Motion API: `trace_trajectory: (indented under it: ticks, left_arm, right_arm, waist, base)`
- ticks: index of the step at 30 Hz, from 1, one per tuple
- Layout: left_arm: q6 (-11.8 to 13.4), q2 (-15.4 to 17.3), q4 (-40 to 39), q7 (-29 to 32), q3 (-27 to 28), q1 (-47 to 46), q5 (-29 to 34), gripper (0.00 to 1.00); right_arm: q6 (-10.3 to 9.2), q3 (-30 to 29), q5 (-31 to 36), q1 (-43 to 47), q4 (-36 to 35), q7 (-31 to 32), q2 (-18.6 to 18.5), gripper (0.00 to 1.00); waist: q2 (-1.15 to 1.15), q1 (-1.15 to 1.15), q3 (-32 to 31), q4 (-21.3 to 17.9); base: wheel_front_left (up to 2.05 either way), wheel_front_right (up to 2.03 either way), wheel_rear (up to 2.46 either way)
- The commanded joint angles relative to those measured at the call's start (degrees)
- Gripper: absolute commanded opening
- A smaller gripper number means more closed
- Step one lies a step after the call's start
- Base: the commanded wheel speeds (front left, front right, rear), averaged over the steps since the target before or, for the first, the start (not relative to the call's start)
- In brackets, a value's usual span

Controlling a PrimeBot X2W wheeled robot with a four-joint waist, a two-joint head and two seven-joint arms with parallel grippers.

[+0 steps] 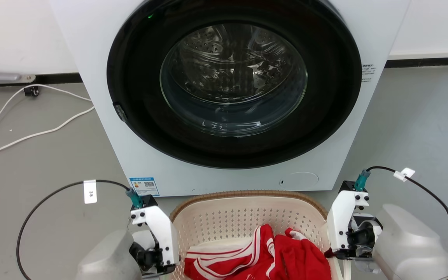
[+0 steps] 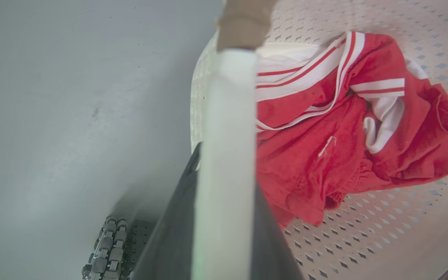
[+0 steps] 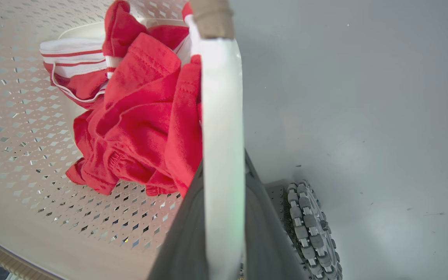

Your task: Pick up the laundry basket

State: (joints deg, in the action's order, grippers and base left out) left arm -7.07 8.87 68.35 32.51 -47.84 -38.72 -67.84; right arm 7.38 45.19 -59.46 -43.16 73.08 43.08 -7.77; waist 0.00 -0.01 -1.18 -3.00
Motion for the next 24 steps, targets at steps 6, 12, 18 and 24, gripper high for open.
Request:
trace_trajectory:
  ticks: [6, 12, 18, 24]
  left_arm:
    - [-0.73, -2.14, -0.62, -0.71, 0.32, 1.98, -1.7, 0.0]
    - [-0.74, -2.34, -0.71, -0.74, -0.06, 2.44, -2.36, 0.0]
    - [-0.74, -2.2, -0.71, -0.87, -0.37, 2.29, -2.68, 0.0]
    - [-0.74, -1.96, -0.69, -1.26, -0.8, 2.18, -2.75, 0.0]
  right_arm:
    - [0.24, -0.11, -0.31, 1.37, 0.08, 0.79, 2.12, 0.0]
    - [0.25, -0.42, -0.09, 1.7, 0.3, 0.69, 2.49, 0.0]
    - [0.25, -0.77, -0.07, 1.79, 0.4, 0.46, 2.41, 0.0]
    - [0.25, -1.03, 0.19, 1.81, 0.45, 0.48, 2.46, 0.0]
  waist:
    - [0.0, 0.01, -0.96, -0.38]
    - [0.0, 0.01, -1.07, -0.48]
    - [0.0, 0.01, -1.09, -0.49]
    - [0.0, 0.01, -0.96, -0.5]
  base:
    - [0.0, 0.0, 0.0]
    - [0.0, 0.0, 0.0]
    - [0.0, 0.0, 0.0]
    - [0.0, 0.0, 0.0]
